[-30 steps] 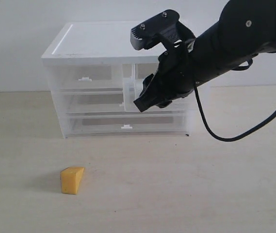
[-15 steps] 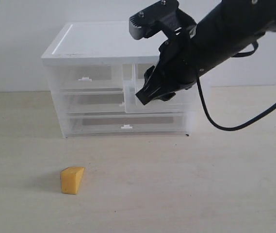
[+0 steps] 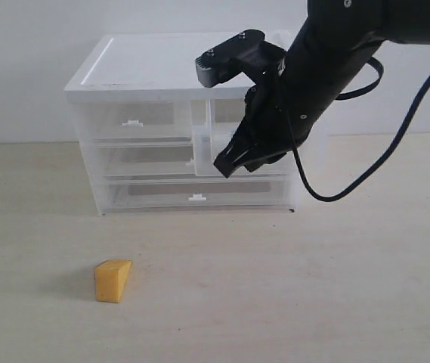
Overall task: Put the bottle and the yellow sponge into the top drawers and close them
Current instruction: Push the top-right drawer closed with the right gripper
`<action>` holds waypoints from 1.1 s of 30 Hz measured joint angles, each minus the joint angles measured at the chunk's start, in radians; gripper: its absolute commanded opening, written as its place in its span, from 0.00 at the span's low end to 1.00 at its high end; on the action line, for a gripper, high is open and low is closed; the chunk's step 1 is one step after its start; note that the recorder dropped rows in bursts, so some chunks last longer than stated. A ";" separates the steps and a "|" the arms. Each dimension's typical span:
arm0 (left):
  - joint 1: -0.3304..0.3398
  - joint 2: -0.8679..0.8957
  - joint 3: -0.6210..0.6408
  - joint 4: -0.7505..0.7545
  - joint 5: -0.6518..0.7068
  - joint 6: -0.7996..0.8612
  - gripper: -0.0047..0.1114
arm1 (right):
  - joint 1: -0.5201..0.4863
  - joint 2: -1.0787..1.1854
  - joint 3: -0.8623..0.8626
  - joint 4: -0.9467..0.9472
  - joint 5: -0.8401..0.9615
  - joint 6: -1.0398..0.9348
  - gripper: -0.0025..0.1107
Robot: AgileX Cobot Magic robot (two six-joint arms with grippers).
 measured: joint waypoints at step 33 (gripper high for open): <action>0.000 0.000 0.000 0.000 0.000 0.000 0.08 | -0.079 0.086 0.000 -0.042 -0.295 -0.008 0.02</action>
